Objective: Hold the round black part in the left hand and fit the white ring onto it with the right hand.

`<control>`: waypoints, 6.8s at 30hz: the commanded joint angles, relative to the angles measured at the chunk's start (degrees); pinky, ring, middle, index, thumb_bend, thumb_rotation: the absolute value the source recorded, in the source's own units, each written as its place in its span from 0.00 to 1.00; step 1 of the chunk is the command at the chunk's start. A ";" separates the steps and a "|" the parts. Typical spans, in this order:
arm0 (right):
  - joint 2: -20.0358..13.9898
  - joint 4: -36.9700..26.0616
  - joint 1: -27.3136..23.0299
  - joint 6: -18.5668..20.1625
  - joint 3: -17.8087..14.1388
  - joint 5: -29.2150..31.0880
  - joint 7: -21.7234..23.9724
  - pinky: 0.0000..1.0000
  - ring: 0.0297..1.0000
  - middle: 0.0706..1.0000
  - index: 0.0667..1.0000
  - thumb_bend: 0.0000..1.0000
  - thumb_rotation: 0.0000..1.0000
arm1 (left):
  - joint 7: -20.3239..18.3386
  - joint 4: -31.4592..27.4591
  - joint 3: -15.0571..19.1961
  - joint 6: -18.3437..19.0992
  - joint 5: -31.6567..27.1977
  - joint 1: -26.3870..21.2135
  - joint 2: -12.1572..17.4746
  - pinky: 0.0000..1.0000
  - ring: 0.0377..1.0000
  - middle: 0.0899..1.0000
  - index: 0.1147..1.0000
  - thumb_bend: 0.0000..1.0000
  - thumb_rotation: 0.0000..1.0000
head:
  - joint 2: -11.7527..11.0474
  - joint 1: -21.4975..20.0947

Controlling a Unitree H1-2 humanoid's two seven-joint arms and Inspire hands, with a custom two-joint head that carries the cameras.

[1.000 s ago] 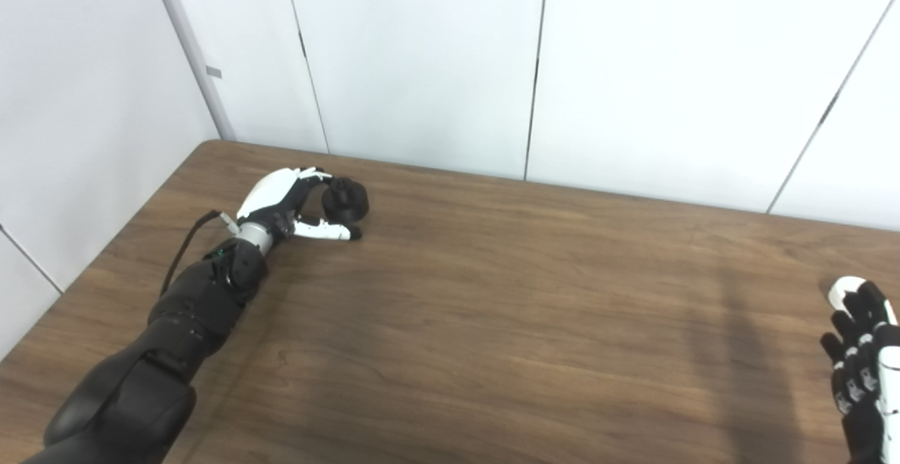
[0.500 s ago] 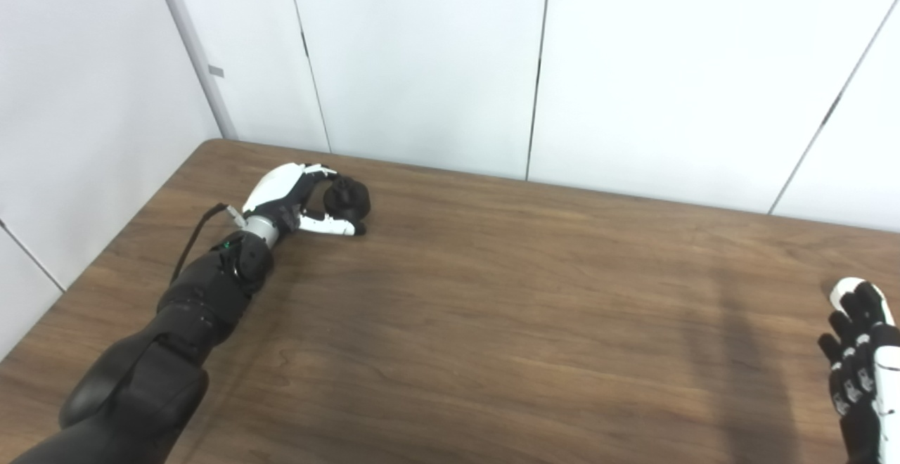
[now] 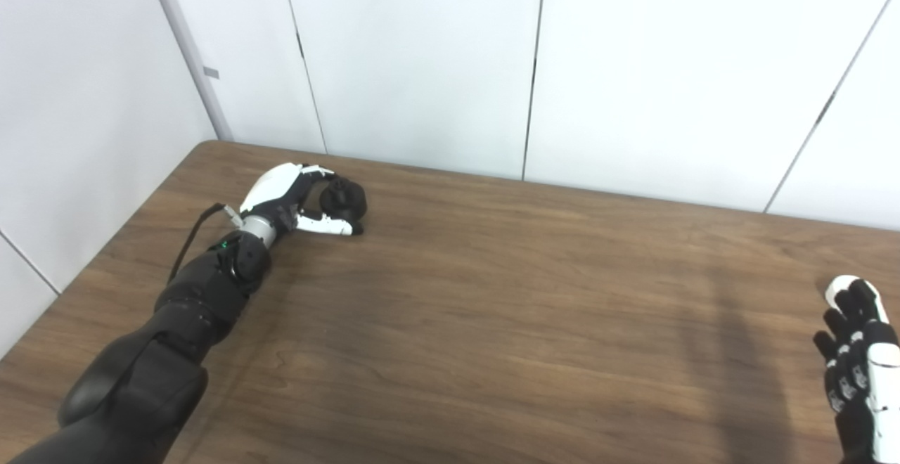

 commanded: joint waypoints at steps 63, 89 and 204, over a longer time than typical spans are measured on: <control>0.77 2.58 -2.19 -11.42 1.64 -2.21 -0.12 0.97 0.91 0.91 0.91 0.36 0.94 | -10.64 -52.02 -8.10 -9.41 3.12 19.08 -5.24 1.00 0.93 0.71 0.41 0.52 0.05 | 0.82 -12.52; 3.53 -0.14 -1.84 -11.42 3.98 -6.97 -1.85 0.86 0.86 0.88 0.87 0.40 0.86 | -2.93 -48.32 -25.24 -9.42 5.56 13.28 -5.75 1.00 0.92 0.72 0.41 0.52 0.05 | 3.72 -23.20; -39.98 52.11 -45.01 -14.53 22.10 -56.86 23.63 0.85 0.92 0.87 0.77 0.87 0.18 | 11.38 -43.63 -38.47 -9.42 5.08 12.95 -3.68 0.98 0.89 0.70 0.41 0.52 0.05 | -1.33 -37.16</control>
